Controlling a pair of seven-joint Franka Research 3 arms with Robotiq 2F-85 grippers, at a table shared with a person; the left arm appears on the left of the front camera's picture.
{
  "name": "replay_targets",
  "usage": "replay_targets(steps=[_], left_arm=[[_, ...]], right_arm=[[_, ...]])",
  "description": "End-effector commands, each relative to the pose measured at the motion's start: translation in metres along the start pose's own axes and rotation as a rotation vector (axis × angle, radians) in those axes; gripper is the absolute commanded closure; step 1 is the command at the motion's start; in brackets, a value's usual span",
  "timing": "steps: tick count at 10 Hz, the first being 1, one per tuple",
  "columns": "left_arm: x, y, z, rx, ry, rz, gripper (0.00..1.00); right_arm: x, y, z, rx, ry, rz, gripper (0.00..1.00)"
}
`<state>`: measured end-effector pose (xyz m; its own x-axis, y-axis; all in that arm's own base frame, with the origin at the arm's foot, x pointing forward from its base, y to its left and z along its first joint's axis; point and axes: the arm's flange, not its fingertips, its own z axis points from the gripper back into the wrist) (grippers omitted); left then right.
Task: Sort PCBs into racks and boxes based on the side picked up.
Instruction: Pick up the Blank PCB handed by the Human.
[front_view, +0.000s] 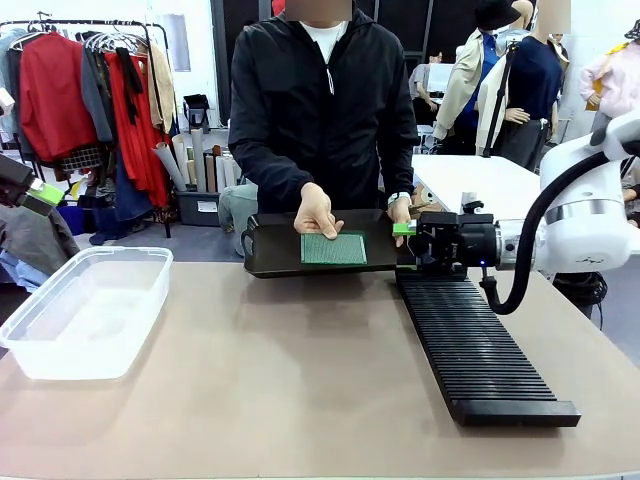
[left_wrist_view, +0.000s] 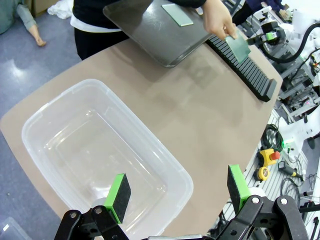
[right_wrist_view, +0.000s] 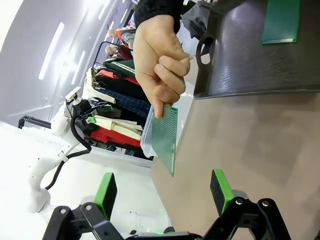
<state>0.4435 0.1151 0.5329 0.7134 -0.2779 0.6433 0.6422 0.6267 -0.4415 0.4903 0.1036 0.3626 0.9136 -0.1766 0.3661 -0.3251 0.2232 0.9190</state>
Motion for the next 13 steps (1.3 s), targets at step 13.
replay_targets(steps=[13], left_arm=[[0.000,-0.002,0.000,-0.006,-0.005,0.003,0.00]], right_arm=[[0.027,-0.001,-0.084,0.091,0.076,-0.059,0.00]])
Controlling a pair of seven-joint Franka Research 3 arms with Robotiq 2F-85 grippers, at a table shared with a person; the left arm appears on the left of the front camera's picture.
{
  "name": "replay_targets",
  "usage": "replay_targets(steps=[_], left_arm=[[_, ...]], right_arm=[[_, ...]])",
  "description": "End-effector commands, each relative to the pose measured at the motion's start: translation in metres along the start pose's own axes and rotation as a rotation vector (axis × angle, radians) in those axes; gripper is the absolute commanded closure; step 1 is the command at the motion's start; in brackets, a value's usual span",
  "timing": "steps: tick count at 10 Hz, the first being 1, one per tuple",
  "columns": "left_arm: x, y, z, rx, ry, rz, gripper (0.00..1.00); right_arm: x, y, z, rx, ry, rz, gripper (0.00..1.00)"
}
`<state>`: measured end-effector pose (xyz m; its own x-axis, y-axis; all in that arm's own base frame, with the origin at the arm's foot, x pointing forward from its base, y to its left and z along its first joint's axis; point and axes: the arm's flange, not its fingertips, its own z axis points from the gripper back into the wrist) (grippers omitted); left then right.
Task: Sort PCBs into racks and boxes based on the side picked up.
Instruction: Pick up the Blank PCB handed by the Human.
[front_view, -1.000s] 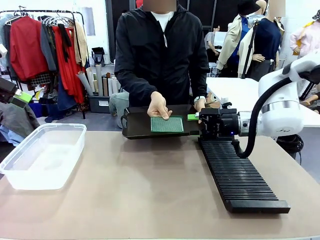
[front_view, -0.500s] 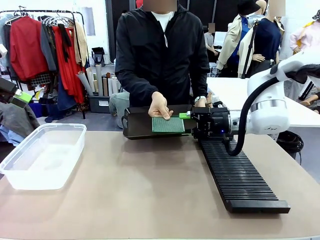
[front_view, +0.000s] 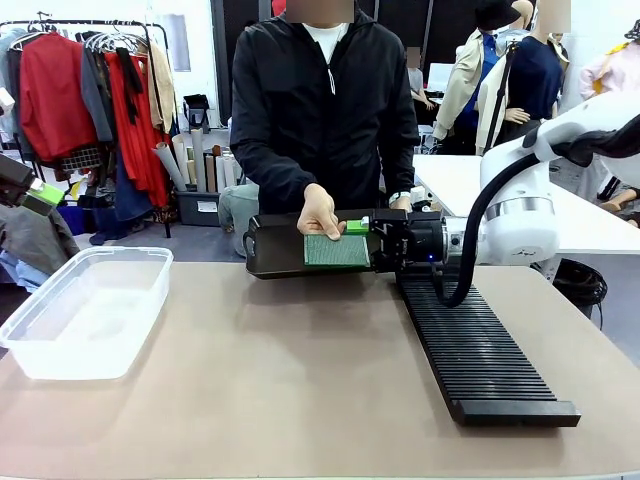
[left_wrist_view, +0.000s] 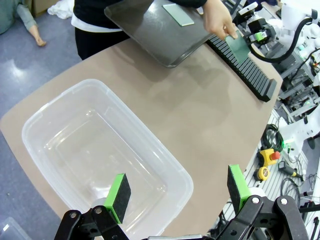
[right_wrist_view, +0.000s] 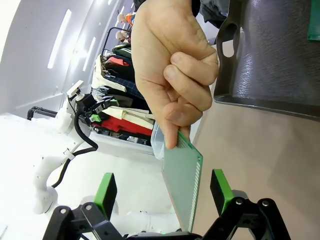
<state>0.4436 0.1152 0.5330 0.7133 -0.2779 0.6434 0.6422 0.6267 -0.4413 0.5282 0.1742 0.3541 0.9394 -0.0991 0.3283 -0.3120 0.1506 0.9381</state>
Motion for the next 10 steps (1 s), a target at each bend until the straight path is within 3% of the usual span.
replay_targets(steps=[1,8,10], left_arm=[[-0.0002,-0.0018,0.0004,-0.007,-0.005,0.003,0.00],[-0.0002,-0.0018,0.0004,-0.007,-0.005,0.003,0.00],[-0.0002,-0.0018,0.0004,-0.007,-0.005,0.003,0.00]], right_arm=[[0.0099,0.0035,-0.0032,0.022,-0.013,-0.034,0.00],[0.0135,0.0069,-0.0005,0.002,0.035,-0.136,0.00],[0.0049,0.0021,0.0012,0.007,0.001,-0.104,0.00]])
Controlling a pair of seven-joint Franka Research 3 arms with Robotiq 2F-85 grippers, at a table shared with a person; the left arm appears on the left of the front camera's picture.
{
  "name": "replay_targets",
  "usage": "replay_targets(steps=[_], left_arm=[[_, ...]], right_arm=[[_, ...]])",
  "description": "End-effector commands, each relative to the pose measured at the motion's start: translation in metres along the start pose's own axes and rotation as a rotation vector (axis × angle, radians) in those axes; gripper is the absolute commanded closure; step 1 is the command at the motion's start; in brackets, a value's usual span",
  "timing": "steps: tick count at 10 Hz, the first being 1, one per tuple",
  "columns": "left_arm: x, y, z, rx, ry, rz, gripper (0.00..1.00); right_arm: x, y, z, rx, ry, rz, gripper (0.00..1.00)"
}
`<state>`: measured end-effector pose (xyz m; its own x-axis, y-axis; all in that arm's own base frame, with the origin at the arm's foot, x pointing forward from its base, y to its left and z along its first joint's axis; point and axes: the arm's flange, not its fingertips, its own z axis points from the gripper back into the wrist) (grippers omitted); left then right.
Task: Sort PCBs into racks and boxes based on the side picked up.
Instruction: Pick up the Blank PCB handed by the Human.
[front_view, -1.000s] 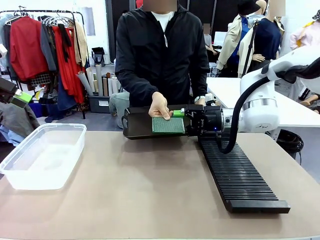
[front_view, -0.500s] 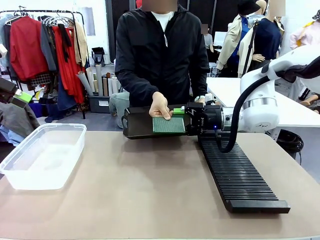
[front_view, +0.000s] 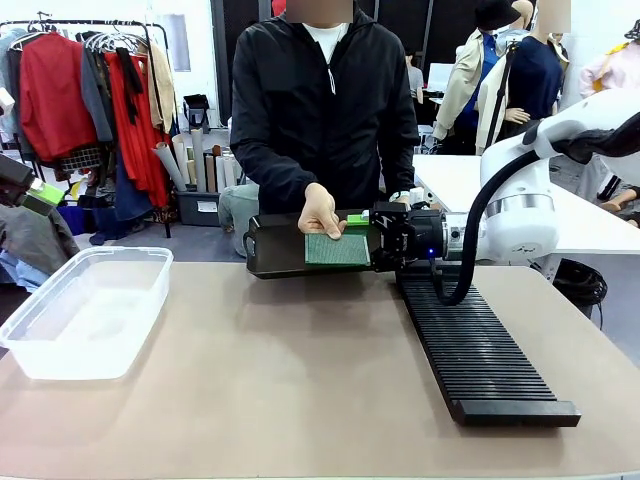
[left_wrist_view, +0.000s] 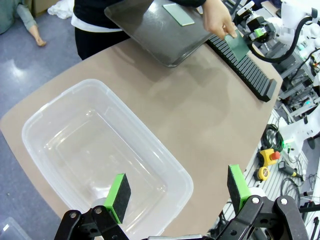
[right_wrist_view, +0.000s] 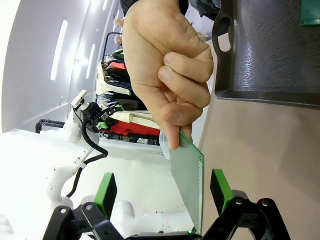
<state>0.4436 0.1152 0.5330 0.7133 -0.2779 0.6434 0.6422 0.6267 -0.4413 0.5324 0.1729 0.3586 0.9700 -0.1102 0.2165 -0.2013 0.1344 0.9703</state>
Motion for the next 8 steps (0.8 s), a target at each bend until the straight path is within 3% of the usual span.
replay_targets(steps=[1,8], left_arm=[[-0.0002,-0.0018,0.0004,-0.007,-0.005,0.003,0.00],[-0.0002,-0.0018,0.0004,-0.007,-0.005,0.003,0.00]], right_arm=[[-0.0006,-0.0006,0.0001,0.003,-0.005,0.012,0.00],[0.0072,-0.0061,0.0033,0.013,-0.010,-0.013,0.00]])
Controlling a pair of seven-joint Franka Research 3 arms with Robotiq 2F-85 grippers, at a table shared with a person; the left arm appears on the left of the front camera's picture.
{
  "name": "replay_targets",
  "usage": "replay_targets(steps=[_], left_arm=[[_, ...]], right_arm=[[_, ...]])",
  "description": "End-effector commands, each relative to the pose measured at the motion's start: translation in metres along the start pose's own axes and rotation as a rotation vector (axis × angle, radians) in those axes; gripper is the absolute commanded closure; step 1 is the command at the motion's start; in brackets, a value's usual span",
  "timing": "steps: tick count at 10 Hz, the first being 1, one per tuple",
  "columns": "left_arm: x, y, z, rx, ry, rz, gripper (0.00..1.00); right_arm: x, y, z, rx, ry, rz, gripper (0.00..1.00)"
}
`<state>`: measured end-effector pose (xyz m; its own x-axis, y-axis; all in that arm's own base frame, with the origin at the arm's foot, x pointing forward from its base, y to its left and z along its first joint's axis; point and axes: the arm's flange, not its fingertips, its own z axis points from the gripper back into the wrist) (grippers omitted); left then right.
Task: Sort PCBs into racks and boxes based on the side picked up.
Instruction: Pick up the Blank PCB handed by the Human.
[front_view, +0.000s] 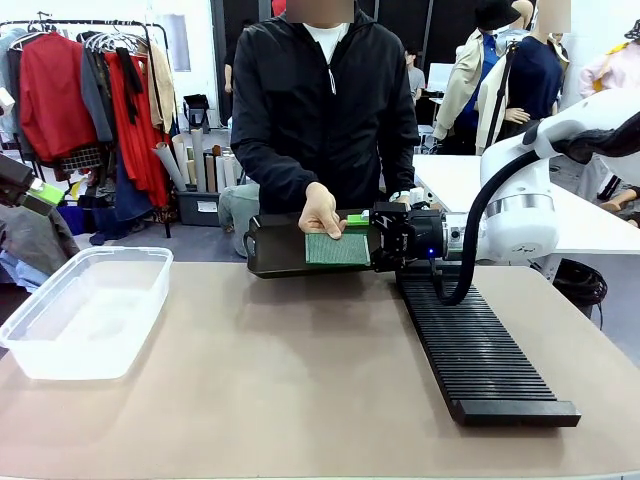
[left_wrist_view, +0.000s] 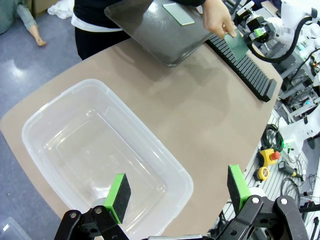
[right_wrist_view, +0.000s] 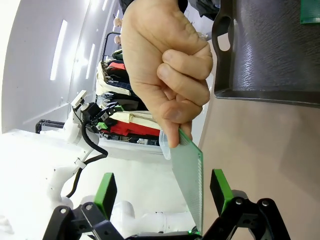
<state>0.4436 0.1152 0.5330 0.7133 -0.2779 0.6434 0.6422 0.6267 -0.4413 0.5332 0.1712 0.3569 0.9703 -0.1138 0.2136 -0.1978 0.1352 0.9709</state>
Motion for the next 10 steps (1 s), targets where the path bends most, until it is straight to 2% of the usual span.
replay_targets(steps=[1,3,4,9,10], left_arm=[[0.000,-0.002,0.000,-0.007,-0.005,0.003,0.00],[0.000,-0.002,0.000,-0.007,-0.005,0.003,0.00],[0.000,-0.002,0.000,-0.007,-0.005,0.003,0.00],[0.000,-0.002,0.000,-0.007,-0.005,0.003,0.00],[0.000,-0.002,0.000,-0.007,-0.005,0.003,0.00]], right_arm=[[0.012,-0.008,0.005,0.055,-0.005,-0.022,0.00],[0.018,-0.013,0.009,0.081,0.019,-0.032,0.00],[0.020,-0.014,0.011,0.103,0.030,-0.021,0.04],[0.028,-0.017,0.005,0.082,0.032,-0.008,1.00],[0.027,-0.019,0.006,0.082,0.027,-0.008,1.00]])
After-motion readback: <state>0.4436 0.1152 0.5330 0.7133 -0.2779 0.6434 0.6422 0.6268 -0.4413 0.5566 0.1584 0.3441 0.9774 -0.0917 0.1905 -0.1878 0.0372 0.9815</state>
